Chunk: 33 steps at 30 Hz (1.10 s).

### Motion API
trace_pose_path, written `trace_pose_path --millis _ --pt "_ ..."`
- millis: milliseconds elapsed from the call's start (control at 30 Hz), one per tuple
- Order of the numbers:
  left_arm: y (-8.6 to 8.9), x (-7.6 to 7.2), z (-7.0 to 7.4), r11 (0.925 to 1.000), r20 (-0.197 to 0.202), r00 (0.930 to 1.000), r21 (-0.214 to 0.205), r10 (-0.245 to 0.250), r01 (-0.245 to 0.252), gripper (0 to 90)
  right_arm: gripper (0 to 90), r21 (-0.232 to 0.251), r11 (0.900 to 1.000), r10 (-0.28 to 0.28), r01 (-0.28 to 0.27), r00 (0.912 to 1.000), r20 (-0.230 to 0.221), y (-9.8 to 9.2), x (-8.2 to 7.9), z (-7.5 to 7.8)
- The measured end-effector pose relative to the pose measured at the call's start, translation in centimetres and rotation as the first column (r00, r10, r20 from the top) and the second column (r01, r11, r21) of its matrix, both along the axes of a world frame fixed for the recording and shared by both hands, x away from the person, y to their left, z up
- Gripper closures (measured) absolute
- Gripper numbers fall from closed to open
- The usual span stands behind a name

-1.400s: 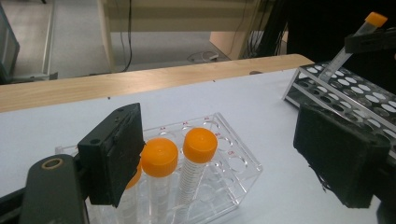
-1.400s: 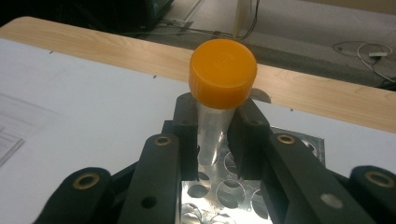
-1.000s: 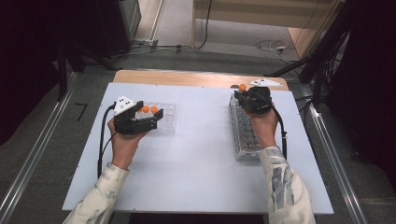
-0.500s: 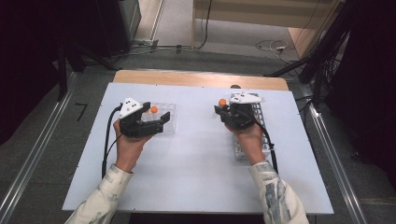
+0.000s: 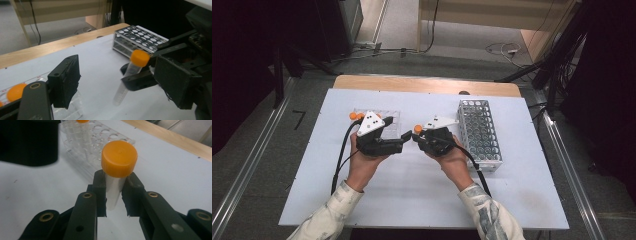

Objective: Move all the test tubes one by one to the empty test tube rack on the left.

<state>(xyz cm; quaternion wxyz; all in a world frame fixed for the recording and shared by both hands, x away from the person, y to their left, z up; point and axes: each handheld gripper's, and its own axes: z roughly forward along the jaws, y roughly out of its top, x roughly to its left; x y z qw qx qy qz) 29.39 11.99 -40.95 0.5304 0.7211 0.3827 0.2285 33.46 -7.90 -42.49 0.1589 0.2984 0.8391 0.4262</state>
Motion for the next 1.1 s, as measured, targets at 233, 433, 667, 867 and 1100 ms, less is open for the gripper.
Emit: trace_pose_path --millis 233,433,667,867,1100 --pt "-0.8 0.0 -0.6 0.999 0.012 0.9993 0.026 -0.036 0.036 31.3 72.0 -0.012 0.9991 0.04 -0.04 0.9991 -0.013 1.2 -0.5 -0.3" --pt "-1.0 -0.1 -0.9 0.9971 0.001 0.9977 0.036 -0.067 0.067 46.7 72.0 -0.013 0.9975 0.07 -0.07 0.9975 -0.012 1.9 -1.2 -0.1" --pt "-1.1 -0.1 -1.0 0.9948 -0.007 0.9956 0.042 -0.093 0.093 64.1 71.9 -0.007 0.9967 0.081 -0.081 0.9966 -0.014 2.1 -1.4 -0.1" --pt "-0.9 -0.1 -1.0 0.9944 -0.018 0.9944 0.02 -0.104 0.104 68.7 71.9 -0.01 0.9966 0.081 -0.082 0.9965 -0.017 2.1 -1.4 -0.1" --pt "-0.8 0.1 -1.0 0.9936 -0.03 0.9931 -0.008 -0.113 0.113 69.4 71.7 -0.006 0.9966 0.082 -0.083 0.9963 -0.026 2.0 -1.4 0.0"
